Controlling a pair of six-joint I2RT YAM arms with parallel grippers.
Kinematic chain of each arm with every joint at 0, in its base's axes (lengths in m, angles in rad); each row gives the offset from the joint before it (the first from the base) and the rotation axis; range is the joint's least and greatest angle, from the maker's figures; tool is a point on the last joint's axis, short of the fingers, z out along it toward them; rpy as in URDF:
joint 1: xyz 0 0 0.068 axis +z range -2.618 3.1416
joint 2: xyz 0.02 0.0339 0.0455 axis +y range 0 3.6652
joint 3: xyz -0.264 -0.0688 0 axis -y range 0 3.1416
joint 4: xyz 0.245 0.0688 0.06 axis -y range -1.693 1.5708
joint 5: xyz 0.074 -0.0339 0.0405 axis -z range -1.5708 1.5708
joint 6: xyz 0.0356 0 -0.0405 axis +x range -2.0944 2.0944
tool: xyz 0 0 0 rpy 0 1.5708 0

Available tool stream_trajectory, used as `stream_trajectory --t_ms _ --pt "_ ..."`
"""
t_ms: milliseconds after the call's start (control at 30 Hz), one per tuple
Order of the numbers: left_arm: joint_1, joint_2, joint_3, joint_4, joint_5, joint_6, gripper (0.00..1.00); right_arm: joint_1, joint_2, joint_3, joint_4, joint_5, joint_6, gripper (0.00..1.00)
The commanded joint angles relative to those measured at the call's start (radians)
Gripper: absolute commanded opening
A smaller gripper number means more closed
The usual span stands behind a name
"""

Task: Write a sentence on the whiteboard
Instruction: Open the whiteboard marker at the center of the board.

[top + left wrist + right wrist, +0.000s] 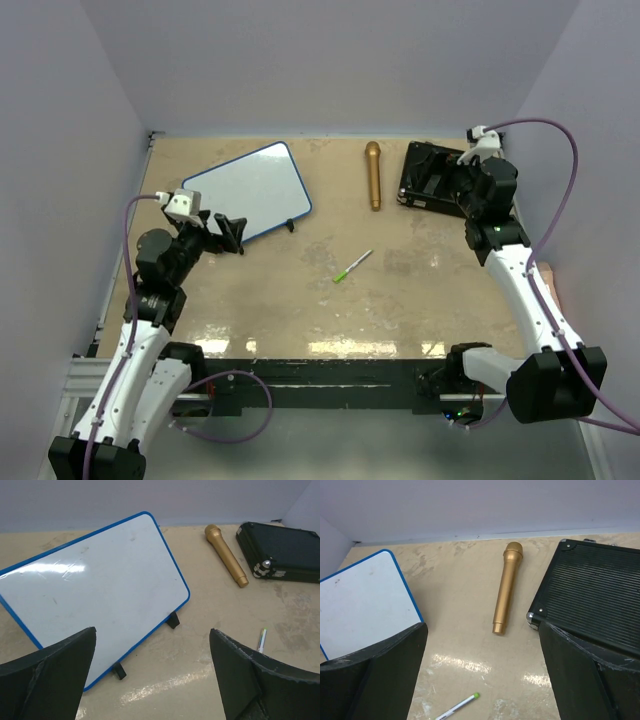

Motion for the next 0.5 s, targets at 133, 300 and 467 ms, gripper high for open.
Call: stream_trajectory --t_ms 133,300,467 --pt "-0.153 0.131 0.069 0.008 0.164 -0.086 1.00 0.003 -0.093 -0.052 0.081 -0.288 -0.224 0.99" --pt "-0.382 0.265 0.143 -0.110 -0.015 -0.112 0.93 0.003 -0.107 -0.144 0.112 -0.603 -0.509 0.99" --pt "-0.549 0.476 0.256 -0.165 -0.101 -0.121 0.80 0.003 -0.064 -0.065 -0.065 -0.536 -0.597 0.99"
